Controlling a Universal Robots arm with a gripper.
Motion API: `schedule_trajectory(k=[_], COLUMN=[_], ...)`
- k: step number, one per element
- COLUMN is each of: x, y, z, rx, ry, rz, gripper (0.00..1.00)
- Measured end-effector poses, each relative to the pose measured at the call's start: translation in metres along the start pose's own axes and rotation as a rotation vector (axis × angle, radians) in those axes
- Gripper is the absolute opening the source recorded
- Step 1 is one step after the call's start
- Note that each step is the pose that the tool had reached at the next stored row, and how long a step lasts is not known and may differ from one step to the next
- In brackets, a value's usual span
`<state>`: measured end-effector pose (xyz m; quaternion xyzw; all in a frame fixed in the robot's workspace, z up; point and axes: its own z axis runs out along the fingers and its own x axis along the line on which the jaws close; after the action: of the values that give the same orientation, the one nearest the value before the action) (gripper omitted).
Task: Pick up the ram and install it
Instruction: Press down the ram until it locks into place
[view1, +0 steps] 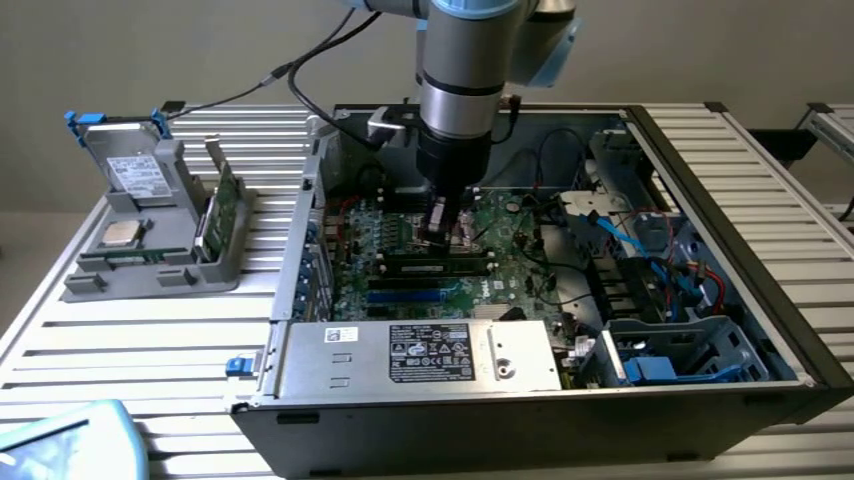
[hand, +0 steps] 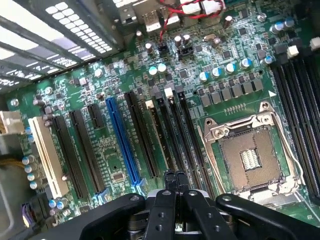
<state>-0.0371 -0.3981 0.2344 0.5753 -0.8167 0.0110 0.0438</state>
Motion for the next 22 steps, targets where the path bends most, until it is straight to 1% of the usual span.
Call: schedule_trajectory(k=[19,20,22], x=[-0.0006,-0.0006,-0.0004], y=[-0.0002,-0.0002,0.0001], z=[0.0065,0.0065,0.0063], rx=[-0.0289,-0.0306,-0.0349], ry=[-0.0112,-0.0126,-0.0178], rz=[0.341,0.354,0.375], gripper=[0.11,0.11,0.11])
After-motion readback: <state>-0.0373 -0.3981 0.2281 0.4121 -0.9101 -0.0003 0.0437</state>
